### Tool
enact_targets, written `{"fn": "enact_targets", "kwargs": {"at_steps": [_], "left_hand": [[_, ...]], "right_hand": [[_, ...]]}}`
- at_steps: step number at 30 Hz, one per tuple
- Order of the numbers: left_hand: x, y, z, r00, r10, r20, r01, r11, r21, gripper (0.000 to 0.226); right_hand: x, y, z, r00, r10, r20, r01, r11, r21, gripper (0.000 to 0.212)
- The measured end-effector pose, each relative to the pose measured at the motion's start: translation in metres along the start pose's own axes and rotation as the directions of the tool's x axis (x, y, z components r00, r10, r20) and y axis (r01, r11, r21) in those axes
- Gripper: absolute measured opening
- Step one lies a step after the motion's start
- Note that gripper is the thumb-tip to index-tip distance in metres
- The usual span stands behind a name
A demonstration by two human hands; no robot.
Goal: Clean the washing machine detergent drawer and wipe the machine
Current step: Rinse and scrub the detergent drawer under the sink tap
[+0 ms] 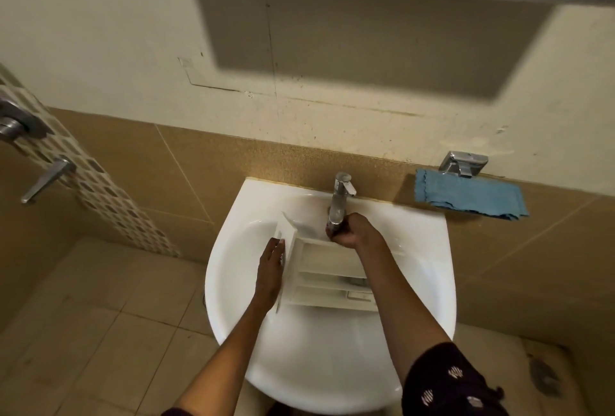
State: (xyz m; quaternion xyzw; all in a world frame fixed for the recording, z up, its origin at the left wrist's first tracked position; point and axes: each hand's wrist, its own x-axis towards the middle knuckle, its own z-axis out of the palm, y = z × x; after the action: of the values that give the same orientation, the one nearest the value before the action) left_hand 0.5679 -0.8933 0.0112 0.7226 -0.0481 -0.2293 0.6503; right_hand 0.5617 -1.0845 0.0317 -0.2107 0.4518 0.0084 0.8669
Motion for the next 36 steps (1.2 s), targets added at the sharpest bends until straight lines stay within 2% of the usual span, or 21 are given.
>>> {"fn": "enact_targets", "kwargs": {"at_steps": [5,9,14,17,20,23,25,28,31,33,34,36], "left_hand": [[-0.003,-0.012,-0.003,0.990,-0.128,-0.056,0.117,0.981,-0.155,0.036],[-0.004,-0.011,-0.002,0.981,-0.181,-0.072,0.171,0.976,-0.135,0.040],[0.000,-0.009,0.000,0.972,-0.223,-0.070,0.211,0.965,-0.153,0.042],[0.003,-0.006,0.002,0.960,-0.265,-0.094,0.247,0.954,-0.168,0.042],[0.007,-0.004,0.005,0.953,-0.284,-0.107,0.264,0.950,-0.168,0.042],[0.007,-0.005,0.004,0.947,-0.305,-0.103,0.288,0.945,-0.152,0.034],[0.006,-0.007,0.002,0.946,-0.305,-0.107,0.291,0.948,-0.130,0.034],[0.002,-0.008,0.001,0.939,-0.324,-0.117,0.306,0.941,-0.145,0.032],[-0.001,-0.008,-0.002,0.934,-0.333,-0.132,0.313,0.938,-0.149,0.027],[-0.001,-0.008,-0.002,0.932,-0.334,-0.142,0.312,0.937,-0.157,0.025],[-0.001,-0.008,-0.002,0.930,-0.337,-0.147,0.316,0.937,-0.152,0.025],[-0.003,-0.006,-0.002,0.933,-0.330,-0.146,0.313,0.941,-0.126,0.029]], "right_hand": [[0.008,0.003,-0.002,0.999,0.030,-0.016,-0.031,0.994,-0.105,0.028],[0.006,0.003,-0.008,0.998,0.053,-0.039,-0.056,0.995,-0.085,0.026],[-0.002,-0.017,-0.029,0.994,0.011,-0.106,-0.024,0.992,-0.123,0.030],[-0.016,-0.023,-0.037,0.997,-0.015,0.073,0.021,0.997,-0.077,0.019],[-0.034,-0.023,-0.036,0.950,0.012,0.313,-0.004,1.000,-0.027,0.037],[-0.056,-0.015,-0.013,0.948,0.042,0.316,0.044,0.965,-0.259,0.016],[-0.066,-0.004,0.007,0.965,0.039,0.258,0.119,0.814,-0.568,0.027],[-0.071,0.013,0.029,0.984,-0.053,0.173,0.177,0.474,-0.862,0.031],[-0.061,0.015,0.031,0.972,-0.213,0.096,0.129,0.148,-0.981,0.029],[-0.054,0.018,0.023,0.954,-0.279,0.112,0.134,0.061,-0.989,0.028],[-0.054,0.021,0.020,0.952,-0.274,0.137,0.155,0.047,-0.987,0.028],[-0.053,0.031,0.015,0.940,-0.269,0.209,0.204,-0.047,-0.978,0.025]]}}
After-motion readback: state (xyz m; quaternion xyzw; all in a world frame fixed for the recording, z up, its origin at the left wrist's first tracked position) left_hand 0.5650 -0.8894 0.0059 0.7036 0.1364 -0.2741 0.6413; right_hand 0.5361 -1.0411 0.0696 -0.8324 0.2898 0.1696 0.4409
